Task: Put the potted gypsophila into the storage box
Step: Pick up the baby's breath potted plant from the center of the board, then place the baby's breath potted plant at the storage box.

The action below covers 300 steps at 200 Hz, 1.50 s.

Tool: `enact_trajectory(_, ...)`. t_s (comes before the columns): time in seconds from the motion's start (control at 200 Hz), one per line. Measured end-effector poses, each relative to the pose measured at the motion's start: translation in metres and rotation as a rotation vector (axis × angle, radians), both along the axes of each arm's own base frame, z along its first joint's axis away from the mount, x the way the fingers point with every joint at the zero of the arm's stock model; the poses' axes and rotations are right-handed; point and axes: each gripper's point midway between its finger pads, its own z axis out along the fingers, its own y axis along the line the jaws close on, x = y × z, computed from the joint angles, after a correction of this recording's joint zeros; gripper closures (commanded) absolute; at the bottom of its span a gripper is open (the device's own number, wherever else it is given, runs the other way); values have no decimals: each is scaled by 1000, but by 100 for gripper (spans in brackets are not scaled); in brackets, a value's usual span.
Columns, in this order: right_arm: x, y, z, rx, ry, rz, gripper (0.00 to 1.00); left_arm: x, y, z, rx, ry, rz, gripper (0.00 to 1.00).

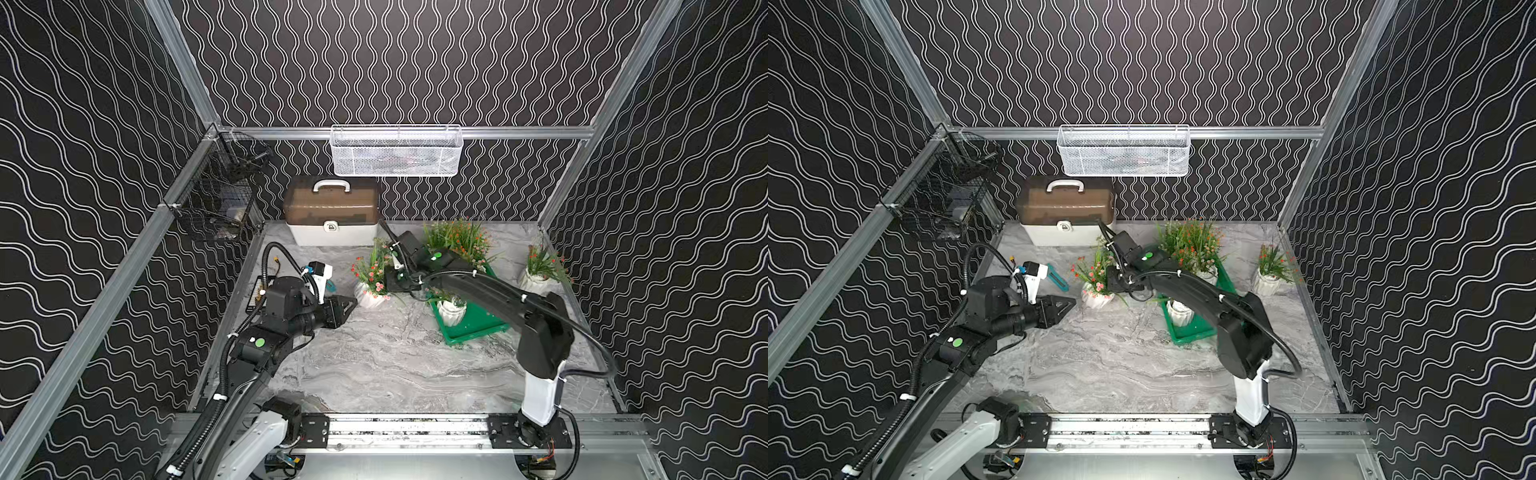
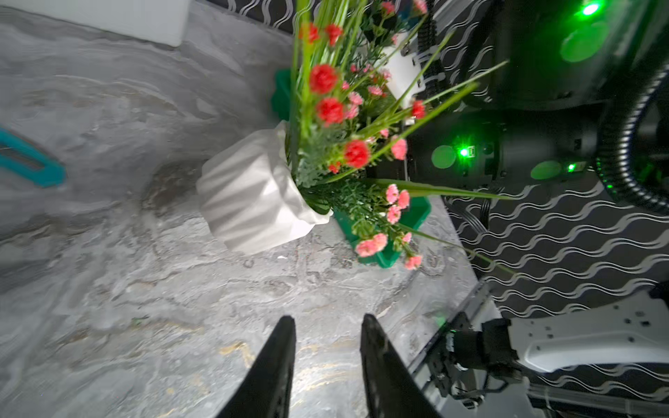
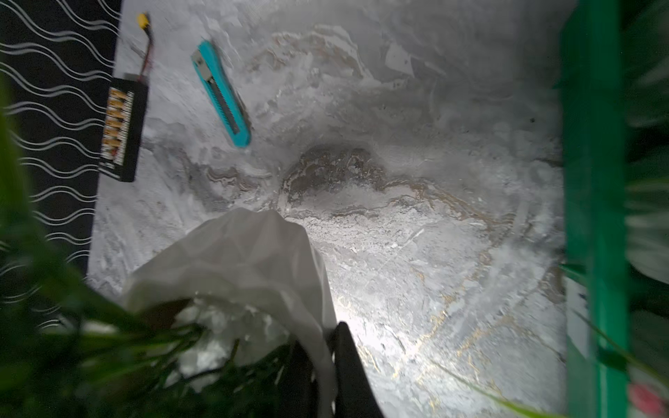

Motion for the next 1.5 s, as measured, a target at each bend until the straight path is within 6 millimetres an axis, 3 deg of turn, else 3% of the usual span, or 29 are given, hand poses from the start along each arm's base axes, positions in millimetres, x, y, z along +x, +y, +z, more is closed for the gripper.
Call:
enact_trajectory(0.135, -9, -36, 34, 8, -62, -45, 100, -9, -25, 22, -91, -51, -102, 65)
enact_trajectory(0.245, -19, -77, 55, 7, -96, -102, 100, -18, -44, 39, -140, -101, -184, 65)
enact_trajectory(0.41, -32, -141, 77, -11, -136, -214, 100, -25, -69, 45, -169, -122, -265, 63)
enact_trajectory(0.621, -48, -226, 89, -83, -152, -398, 100, -41, -117, 41, -156, -118, -387, 60)
enact_trajectory(0.851, -64, -309, 76, -225, -113, -609, 99, -55, -168, 36, -76, -143, -478, 59)
enact_trajectory(1.146, -71, -355, 44, -315, -4, -726, 98, -46, -194, 19, 22, -147, -475, 59)
enact_trajectory(1.501, -50, -357, 5, -309, 109, -715, 99, -29, -196, -2, 153, -133, -425, 59)
